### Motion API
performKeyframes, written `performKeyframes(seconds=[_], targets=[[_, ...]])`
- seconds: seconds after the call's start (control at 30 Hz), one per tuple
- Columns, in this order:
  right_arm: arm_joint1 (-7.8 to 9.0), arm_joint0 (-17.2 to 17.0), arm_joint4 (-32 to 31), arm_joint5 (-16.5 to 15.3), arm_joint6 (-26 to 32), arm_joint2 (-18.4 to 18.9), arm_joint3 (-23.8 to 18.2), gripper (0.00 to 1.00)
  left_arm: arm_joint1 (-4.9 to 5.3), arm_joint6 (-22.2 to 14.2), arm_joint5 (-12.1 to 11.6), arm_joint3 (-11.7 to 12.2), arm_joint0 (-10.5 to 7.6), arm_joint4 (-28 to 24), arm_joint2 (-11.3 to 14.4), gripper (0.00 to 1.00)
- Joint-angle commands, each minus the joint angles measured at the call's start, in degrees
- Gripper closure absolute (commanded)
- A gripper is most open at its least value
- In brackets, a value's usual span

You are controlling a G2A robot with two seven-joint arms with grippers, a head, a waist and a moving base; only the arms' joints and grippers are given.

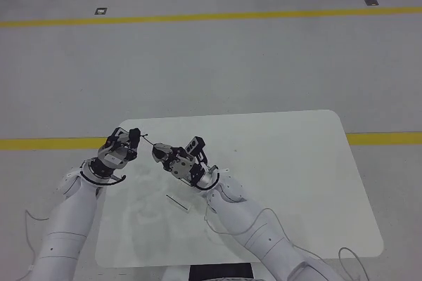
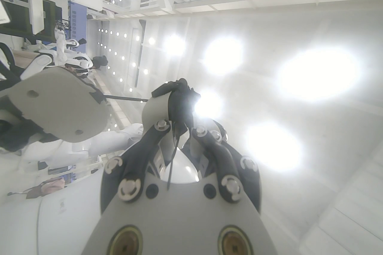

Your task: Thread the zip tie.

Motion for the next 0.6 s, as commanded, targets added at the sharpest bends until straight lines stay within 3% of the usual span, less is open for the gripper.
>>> performKeyframes(seconds=[0.0, 0.57], targets=[[0.04, -0.01, -0.46, -0.03, -0.28, 0.02, -0.04, 1.00, 0.00, 0.00, 0.00, 0.00, 0.00, 0.00, 0.00, 1.00], [0.24, -0.84, -0.57, 0.47, -0.87, 0.45, -0.29, 1.00, 0.00, 0.00, 0.00, 0.00, 0.00, 0.00, 0.00, 1.00]])
